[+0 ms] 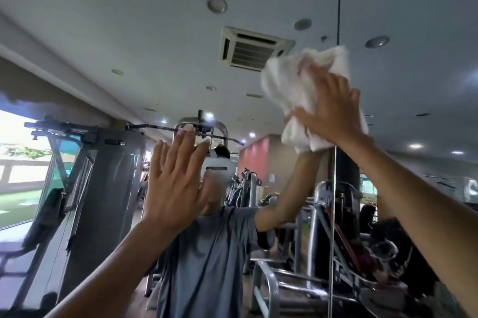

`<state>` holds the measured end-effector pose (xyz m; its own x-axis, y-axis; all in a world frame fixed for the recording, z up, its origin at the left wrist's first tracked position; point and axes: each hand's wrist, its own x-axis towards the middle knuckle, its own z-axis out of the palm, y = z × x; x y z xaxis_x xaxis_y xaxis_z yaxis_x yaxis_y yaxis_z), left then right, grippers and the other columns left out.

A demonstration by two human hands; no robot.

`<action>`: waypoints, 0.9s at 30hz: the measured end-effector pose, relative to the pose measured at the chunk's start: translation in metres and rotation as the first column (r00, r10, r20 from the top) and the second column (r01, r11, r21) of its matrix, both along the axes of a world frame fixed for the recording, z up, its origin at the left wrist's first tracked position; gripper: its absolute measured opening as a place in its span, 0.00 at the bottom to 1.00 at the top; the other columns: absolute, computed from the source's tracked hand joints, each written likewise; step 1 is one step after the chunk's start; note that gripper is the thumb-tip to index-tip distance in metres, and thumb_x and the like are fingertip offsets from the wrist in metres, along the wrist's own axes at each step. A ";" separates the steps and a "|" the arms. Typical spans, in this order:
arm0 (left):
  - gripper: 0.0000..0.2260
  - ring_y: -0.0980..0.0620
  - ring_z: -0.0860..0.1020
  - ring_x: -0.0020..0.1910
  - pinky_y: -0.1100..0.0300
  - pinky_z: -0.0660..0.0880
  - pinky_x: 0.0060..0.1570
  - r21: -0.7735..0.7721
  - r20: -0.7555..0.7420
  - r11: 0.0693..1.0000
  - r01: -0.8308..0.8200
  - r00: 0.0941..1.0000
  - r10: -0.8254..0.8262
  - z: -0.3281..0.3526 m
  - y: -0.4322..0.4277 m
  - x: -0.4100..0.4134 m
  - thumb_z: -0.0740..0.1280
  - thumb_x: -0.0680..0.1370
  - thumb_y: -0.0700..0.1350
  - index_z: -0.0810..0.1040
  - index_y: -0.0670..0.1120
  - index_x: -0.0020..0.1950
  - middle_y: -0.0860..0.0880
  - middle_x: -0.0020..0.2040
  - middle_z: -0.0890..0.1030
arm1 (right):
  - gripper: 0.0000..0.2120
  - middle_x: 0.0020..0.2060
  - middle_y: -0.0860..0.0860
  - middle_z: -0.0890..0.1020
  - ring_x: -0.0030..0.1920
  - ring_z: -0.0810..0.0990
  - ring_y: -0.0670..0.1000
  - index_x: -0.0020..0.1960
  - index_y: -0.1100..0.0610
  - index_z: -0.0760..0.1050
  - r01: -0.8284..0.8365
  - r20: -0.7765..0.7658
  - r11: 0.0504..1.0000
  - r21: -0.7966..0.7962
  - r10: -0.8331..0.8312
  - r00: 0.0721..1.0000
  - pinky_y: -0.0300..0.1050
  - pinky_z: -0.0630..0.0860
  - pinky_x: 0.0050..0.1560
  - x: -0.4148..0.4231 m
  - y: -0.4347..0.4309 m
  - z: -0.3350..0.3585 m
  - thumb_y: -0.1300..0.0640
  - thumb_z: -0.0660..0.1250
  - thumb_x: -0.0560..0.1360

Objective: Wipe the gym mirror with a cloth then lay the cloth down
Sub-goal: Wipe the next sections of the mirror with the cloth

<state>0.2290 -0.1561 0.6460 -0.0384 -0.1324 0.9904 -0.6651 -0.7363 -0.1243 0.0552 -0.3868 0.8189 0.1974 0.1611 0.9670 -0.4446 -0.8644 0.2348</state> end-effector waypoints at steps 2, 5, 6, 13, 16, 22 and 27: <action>0.28 0.44 0.54 0.81 0.47 0.41 0.79 -0.004 0.000 1.000 0.022 1.000 -0.022 -0.007 -0.002 0.002 0.52 0.82 0.55 0.64 0.44 0.79 0.40 0.81 0.58 | 0.35 0.75 0.52 0.64 0.71 0.63 0.56 0.79 0.47 0.56 -0.038 0.183 0.982 0.182 0.004 0.983 0.58 0.62 0.62 0.018 0.014 -0.006 0.40 0.61 0.75; 0.28 0.45 0.52 0.81 0.48 0.40 0.79 -0.005 -0.003 0.999 0.036 0.999 -0.036 -0.012 -0.001 0.005 0.51 0.82 0.55 0.61 0.46 0.81 0.42 0.82 0.56 | 0.32 0.77 0.52 0.62 0.74 0.60 0.55 0.79 0.47 0.57 0.008 0.190 0.993 0.114 -0.029 0.981 0.60 0.60 0.66 0.039 0.037 -0.076 0.40 0.54 0.77; 0.28 0.45 0.52 0.81 0.48 0.40 0.79 -0.007 0.001 0.999 0.038 0.999 -0.038 -0.012 -0.001 0.005 0.51 0.82 0.55 0.61 0.46 0.81 0.42 0.82 0.56 | 0.32 0.77 0.52 0.62 0.74 0.60 0.54 0.79 0.47 0.58 0.000 0.135 0.998 0.055 -0.008 0.991 0.61 0.60 0.66 0.040 0.041 -0.107 0.40 0.54 0.76; 0.27 0.45 0.53 0.81 0.46 0.44 0.79 -0.052 0.024 0.997 0.055 0.998 -0.054 -0.022 -0.004 0.004 0.50 0.83 0.55 0.62 0.46 0.80 0.43 0.81 0.57 | 0.33 0.74 0.53 0.67 0.71 0.65 0.57 0.76 0.45 0.61 0.064 -0.112 0.970 -0.236 -0.092 0.989 0.62 0.68 0.61 -0.008 -0.019 -0.114 0.36 0.57 0.73; 0.26 0.44 0.55 0.81 0.46 0.45 0.79 -0.071 0.043 0.996 0.053 0.998 -0.050 -0.022 -0.005 0.005 0.51 0.83 0.54 0.64 0.47 0.80 0.43 0.81 0.59 | 0.33 0.75 0.53 0.66 0.71 0.63 0.57 0.76 0.48 0.64 0.066 0.119 0.992 0.111 -0.079 0.990 0.64 0.67 0.61 0.001 -0.009 -0.078 0.34 0.54 0.75; 0.26 0.44 0.57 0.80 0.46 0.48 0.79 -0.086 0.063 0.995 0.059 0.997 -0.054 -0.023 -0.005 0.006 0.52 0.83 0.54 0.65 0.46 0.79 0.42 0.80 0.60 | 0.30 0.78 0.53 0.61 0.78 0.58 0.55 0.77 0.46 0.64 -0.011 0.039 0.998 -0.065 0.014 0.999 0.65 0.58 0.68 0.042 0.045 -0.161 0.37 0.56 0.78; 0.27 0.44 0.54 0.81 0.41 0.51 0.78 -0.057 0.031 0.997 0.047 0.998 -0.045 -0.032 -0.003 0.009 0.46 0.85 0.57 0.62 0.47 0.80 0.43 0.81 0.57 | 0.34 0.78 0.50 0.61 0.77 0.60 0.55 0.77 0.42 0.59 -0.048 -0.292 0.888 -0.458 -0.099 0.951 0.67 0.57 0.69 0.010 0.006 -0.176 0.34 0.60 0.74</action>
